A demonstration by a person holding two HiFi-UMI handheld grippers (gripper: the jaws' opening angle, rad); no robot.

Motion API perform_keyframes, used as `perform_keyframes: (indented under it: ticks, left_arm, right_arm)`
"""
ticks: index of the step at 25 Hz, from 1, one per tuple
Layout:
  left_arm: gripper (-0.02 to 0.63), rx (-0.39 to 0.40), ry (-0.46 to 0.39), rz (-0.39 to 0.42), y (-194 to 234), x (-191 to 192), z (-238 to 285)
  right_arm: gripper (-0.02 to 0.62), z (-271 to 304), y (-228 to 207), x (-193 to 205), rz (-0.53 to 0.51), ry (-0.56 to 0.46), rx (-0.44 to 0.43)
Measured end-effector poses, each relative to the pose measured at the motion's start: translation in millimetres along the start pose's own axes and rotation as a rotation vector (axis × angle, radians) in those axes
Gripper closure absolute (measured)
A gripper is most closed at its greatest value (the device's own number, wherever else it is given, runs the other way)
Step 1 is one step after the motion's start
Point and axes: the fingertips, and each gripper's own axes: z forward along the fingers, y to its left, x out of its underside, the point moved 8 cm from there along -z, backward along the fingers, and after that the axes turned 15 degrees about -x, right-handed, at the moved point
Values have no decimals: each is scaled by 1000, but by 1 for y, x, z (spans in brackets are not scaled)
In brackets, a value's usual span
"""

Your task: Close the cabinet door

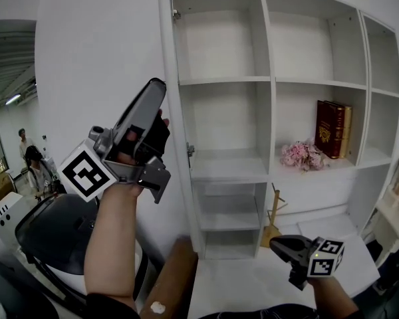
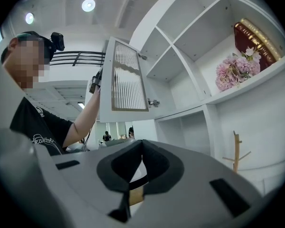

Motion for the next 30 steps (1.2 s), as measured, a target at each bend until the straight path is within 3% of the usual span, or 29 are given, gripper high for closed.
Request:
perform_keyframes:
  ticks: [11,16,30]
  left_arm:
    - [523,-80,68,226,-22,41,44]
    - [526,-95,76,340,-35,39,45]
    - [531,-140,147,461,-34,110,112]
  right_arm:
    - [589,-27,-21,-4,10,-34,-10]
    - [589,-29,-6,-2,-4,-45,7]
    - [589,-76,-29,5,11,-96,64]
